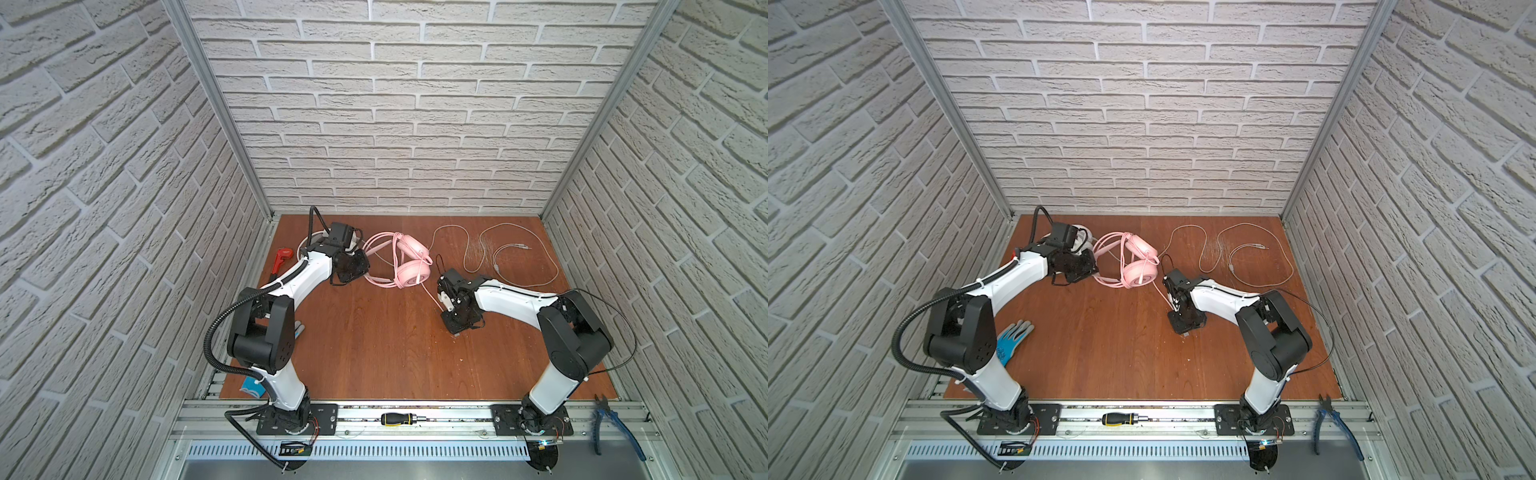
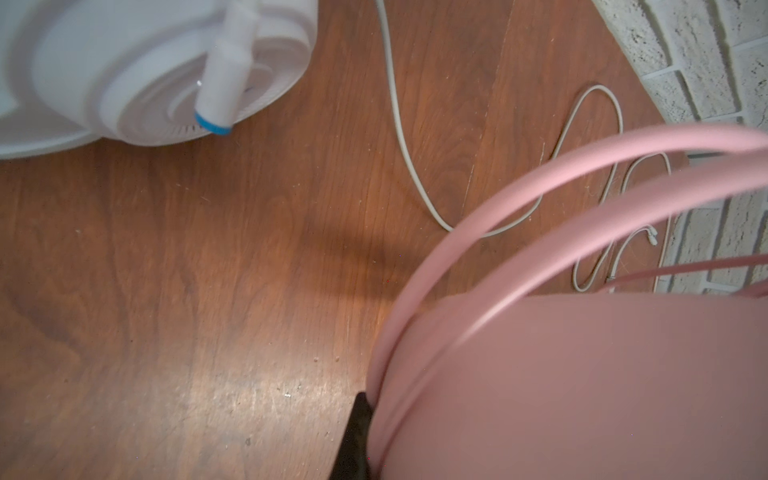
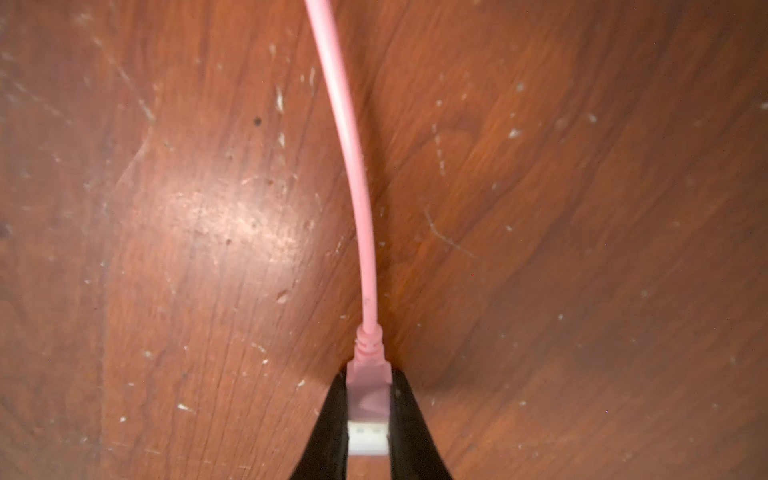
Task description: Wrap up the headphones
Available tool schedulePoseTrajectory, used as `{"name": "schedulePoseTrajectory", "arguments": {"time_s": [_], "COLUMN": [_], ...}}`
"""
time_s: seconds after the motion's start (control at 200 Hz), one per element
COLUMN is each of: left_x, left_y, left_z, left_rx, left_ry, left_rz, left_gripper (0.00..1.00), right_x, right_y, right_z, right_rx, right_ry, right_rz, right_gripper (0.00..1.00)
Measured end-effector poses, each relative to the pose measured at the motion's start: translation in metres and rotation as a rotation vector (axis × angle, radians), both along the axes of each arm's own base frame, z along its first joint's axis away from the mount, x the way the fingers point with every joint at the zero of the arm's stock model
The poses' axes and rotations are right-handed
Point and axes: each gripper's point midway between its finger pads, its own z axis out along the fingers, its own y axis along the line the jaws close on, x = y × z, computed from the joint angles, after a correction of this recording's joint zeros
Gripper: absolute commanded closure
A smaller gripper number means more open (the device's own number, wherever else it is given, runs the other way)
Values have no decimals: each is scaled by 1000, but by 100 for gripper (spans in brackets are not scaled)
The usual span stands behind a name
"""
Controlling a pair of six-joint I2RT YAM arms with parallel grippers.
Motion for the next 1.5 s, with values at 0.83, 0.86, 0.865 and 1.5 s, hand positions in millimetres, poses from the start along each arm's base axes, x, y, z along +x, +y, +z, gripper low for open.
{"name": "schedulePoseTrajectory", "arguments": {"time_s": [0.83, 0.86, 0.865, 1.5], "left_x": [2, 2, 2, 15], "left_y": [4, 4, 5, -12], "left_z": [-10, -10, -10, -5], "left_rx": [-56, -52, -51, 128], "left_ry": [34, 33, 33, 16], "left_rz": [115, 116, 116, 48], "left_gripper": [100, 100, 100, 100], "right_x": [-1, -1, -1, -5], "right_y": [35, 38, 38, 88], "right_z": [43, 45, 46, 94], "right_rx": [10, 12, 13, 125], "right_ry": [-187, -192, -193, -265], "right_rz": [275, 291, 294, 586], "right_gripper": [95, 95, 95, 95]}}
